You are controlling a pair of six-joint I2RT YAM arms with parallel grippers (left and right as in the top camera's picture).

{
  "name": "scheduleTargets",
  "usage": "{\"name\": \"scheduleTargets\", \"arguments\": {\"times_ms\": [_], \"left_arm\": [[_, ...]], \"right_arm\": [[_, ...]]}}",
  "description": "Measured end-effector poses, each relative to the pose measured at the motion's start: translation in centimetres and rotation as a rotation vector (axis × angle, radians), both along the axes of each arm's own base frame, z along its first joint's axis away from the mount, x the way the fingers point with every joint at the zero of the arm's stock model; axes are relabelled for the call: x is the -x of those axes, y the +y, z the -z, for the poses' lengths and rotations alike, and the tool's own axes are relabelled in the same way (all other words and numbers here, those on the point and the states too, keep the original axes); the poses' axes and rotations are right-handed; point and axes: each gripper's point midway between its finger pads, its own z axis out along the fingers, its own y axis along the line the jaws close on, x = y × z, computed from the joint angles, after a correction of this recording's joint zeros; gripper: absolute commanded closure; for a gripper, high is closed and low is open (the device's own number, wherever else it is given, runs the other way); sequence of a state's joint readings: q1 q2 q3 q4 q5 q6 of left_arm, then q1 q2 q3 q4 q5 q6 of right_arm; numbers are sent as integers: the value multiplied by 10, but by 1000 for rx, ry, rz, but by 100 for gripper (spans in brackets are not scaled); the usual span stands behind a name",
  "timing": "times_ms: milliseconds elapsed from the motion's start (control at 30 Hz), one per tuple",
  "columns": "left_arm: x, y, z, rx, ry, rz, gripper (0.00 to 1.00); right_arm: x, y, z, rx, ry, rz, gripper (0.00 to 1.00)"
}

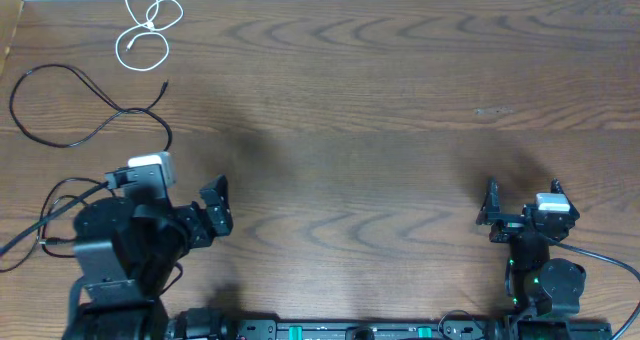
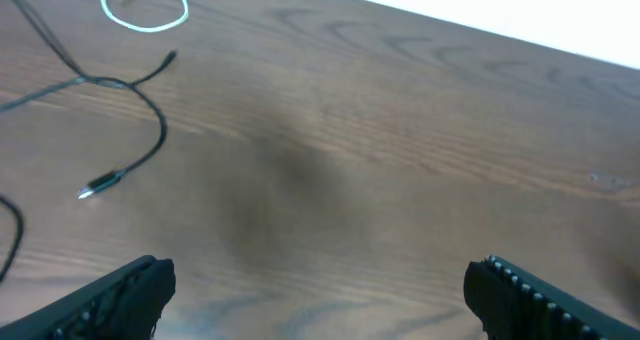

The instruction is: Untangle cables

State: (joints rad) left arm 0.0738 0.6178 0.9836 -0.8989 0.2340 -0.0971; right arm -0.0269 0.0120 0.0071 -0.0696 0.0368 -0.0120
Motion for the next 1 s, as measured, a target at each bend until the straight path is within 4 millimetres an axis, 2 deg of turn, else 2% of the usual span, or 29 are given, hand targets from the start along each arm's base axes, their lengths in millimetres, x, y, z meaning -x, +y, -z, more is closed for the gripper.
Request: {"name": "scheduleTargets", "arguments": {"times_ms": [200, 300, 800, 1000], "left_arm": [[0, -8, 39, 0, 13, 38, 2], [-2, -9, 50, -9, -33, 44, 2], [-10, -7, 81, -26, -345, 30, 2], [-11, -7, 84, -28, -432, 29, 2]], "right_arm": [[0, 0, 0, 0, 0, 0, 1], [0, 0, 0, 0, 0, 0, 1], [0, 0, 0, 0, 0, -1, 1], [0, 0, 0, 0, 0, -2, 1]]}}
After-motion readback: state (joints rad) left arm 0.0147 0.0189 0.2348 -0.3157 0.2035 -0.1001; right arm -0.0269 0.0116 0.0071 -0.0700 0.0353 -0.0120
